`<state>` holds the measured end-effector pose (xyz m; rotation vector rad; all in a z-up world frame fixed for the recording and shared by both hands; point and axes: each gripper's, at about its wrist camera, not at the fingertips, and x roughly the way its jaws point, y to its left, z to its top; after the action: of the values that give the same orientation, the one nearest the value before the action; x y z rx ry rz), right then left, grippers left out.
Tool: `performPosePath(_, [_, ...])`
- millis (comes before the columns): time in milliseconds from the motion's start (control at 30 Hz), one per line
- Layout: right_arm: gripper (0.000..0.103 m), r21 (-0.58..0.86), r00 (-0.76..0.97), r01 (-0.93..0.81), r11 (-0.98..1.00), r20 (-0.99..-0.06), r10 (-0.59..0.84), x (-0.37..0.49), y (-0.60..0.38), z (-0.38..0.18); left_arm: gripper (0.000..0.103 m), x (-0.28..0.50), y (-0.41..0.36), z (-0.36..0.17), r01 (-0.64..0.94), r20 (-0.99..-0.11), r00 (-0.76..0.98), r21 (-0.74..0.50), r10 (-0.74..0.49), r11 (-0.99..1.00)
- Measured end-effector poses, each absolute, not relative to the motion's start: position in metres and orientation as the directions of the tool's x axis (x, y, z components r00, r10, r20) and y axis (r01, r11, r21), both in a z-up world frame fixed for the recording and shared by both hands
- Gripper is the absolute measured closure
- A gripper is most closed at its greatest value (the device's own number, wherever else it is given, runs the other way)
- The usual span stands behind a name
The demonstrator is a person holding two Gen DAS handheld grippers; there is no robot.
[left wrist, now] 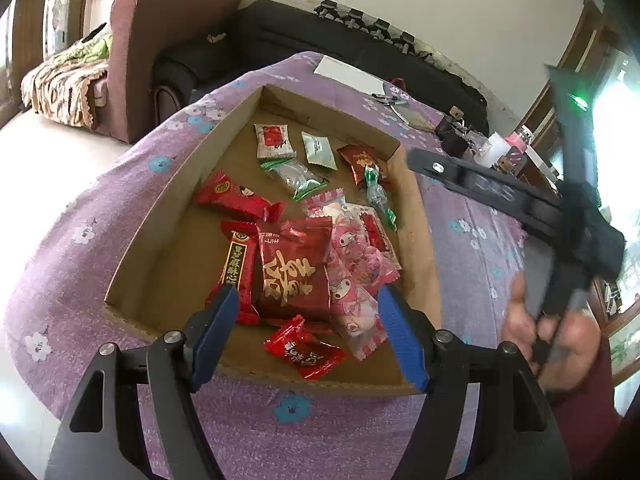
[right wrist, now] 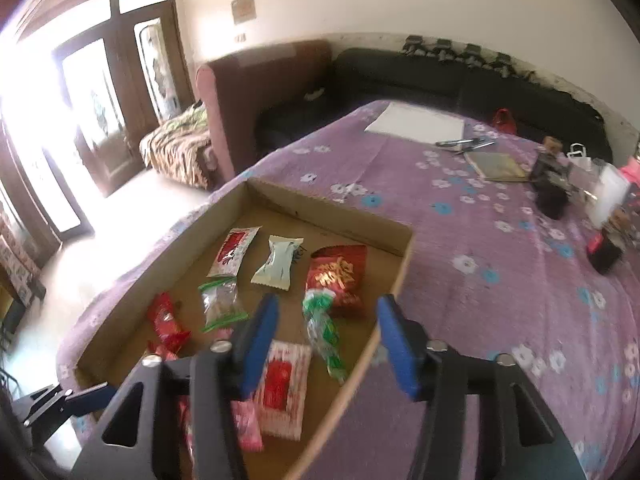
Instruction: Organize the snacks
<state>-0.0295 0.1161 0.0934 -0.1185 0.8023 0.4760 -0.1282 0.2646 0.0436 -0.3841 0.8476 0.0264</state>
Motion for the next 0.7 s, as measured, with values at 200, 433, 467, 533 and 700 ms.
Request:
performPosePath(200, [0.041, 0.081, 0.649, -0.415, 0.906, -0.672, 0.357, -0.065, 0.085, 0.100, 0.031, -0.136, 0.251, 0.058, -0.193, -0.724, 0.689, -0.229, -0.034, 0.954])
performPosePath(433, [0.035, 0.098, 0.653, -0.380, 0.920, -0.677, 0.341, -0.092, 0.060, 0.090, 0.031, -0.143, 0.228, 0.068, -0.243, -0.693, 0.707, -0.052, 0.141, 0.969])
performPosePath(467, [0.035, 0.102, 0.648, -0.380, 0.919, -0.680, 0.343, -0.094, 0.057, 0.088, 0.031, -0.143, 0.226, 0.069, -0.246, -0.693, 0.706, -0.044, 0.148, 0.968])
performPosePath(533, [0.035, 0.103, 0.639, -0.379, 0.920, -0.690, 0.341, -0.099, 0.053, 0.083, 0.031, -0.143, 0.223, 0.069, -0.251, -0.696, 0.701, -0.037, 0.155, 0.967])
performPosePath(700, [0.035, 0.106, 0.628, -0.368, 0.924, -0.704, 0.331, -0.109, 0.043, 0.077, 0.031, -0.143, 0.216, 0.070, -0.251, -0.701, 0.695, -0.025, 0.162, 0.968])
